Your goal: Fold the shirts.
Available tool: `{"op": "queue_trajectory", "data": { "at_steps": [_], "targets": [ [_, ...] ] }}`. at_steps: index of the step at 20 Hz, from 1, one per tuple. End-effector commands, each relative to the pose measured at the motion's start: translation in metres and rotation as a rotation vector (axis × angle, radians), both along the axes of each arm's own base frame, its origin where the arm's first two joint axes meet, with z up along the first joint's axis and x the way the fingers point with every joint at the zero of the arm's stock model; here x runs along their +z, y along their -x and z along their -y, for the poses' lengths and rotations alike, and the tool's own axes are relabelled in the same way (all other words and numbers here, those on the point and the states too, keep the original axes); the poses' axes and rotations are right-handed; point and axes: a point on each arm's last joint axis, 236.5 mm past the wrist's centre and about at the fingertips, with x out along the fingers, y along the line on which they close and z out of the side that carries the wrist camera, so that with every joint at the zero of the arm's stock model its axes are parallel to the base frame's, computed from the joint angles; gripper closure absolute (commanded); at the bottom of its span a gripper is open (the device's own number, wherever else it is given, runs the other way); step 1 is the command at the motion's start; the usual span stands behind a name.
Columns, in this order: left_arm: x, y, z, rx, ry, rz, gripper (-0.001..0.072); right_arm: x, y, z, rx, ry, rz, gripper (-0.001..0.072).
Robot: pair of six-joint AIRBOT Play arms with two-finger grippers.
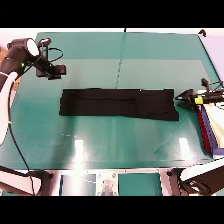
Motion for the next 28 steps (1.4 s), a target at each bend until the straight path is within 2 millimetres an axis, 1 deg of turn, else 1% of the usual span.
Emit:
{"op": "queue_trajectory", "data": {
  "at_steps": [1,3,4,6,7,8,9,10,12,14,16,18,20,21,23,24,25,27,28],
  "targets": [
    [0.008,-0.001,0.025,-0.025,0.112,0.01,0.0677,-0.02,-0.005,-0.03,0.067,-0.082,0.008,0.0124],
    [0.014,-0.003,0.044,-0.076,0.181,0.033,0.0676,-0.022,-0.011,-0.047,0.103,-0.086,0.019,0.0129],
    [0.018,-0.004,0.055,-0.092,0.233,0.039,0.0677,-0.021,-0.013,-0.052,0.12,-0.083,0.024,0.0174],
    [0.022,-0.006,0.071,-0.091,0.306,0.045,0.0677,-0.014,-0.02,-0.059,0.147,-0.078,0.041,0.0554],
    [0.021,-0.006,0.077,-0.096,0.313,0.049,0.0677,-0.005,-0.024,-0.063,0.16,-0.092,0.054,0.0647],
    [0.019,-0.006,0.085,-0.107,0.311,0.054,0.0684,0.005,-0.027,-0.065,0.168,-0.103,0.055,0.0694],
    [0.016,-0.005,0.096,-0.121,0.312,0.059,0.0685,0.016,-0.029,-0.067,0.182,-0.11,0.06,0.0694],
    [0.012,-0.003,0.111,-0.141,0.313,0.066,0.0685,0.032,-0.031,-0.067,0.194,-0.112,0.071,0.0694],
    [-0.001,0.003,0.147,-0.195,0.315,0.062,0.0684,0.069,-0.035,-0.065,0.209,-0.093,0.111,0.0694],
    [-0.02,0.013,0.198,-0.262,0.335,0.05,0.0685,0.114,-0.038,-0.063,0.214,-0.049,0.177,0.0695],
    [-0.038,0.028,0.263,-0.331,0.398,0.055,0.0684,0.16,-0.03,-0.069,0.232,-0.017,0.225,0.0695],
    [-0.048,0.043,0.325,-0.369,0.496,0.08,0.0685,0.199,-0.019,-0.08,0.267,0.011,0.27,0.0694],
    [-0.056,0.054,0.375,-0.354,0.592,0.108,0.0685,0.233,-0.006,-0.097,0.302,0.009,0.312,0.0695],
    [-0.057,0.058,0.394,-0.336,0.637,0.121,0.0685,0.247,0.0,-0.107,0.317,-0.001,0.33,0.0694],
    [-0.066,0.071,0.427,-0.336,0.688,0.111,0.0685,0.271,0.007,-0.127,0.353,-0.019,0.384,0.0695],
    [-0.07,0.076,0.441,-0.344,0.706,0.098,0.0685,0.277,0.009,-0.134,0.363,-0.025,0.396,0.0695],
    [-0.073,0.08,0.451,-0.355,0.715,0.093,0.0685,0.279,0.01,-0.14,0.369,-0.028,0.389,0.0695],
    [-0.076,0.083,0.462,-0.359,0.741,0.068,0.0685,0.279,0.011,-0.148,0.39,-0.032,0.388,0.0694],
    [-0.078,0.084,0.462,-0.366,0.742,0.058,0.0684,0.279,0.012,-0.15,0.395,-0.033,0.388,0.0694]
  ]
}}
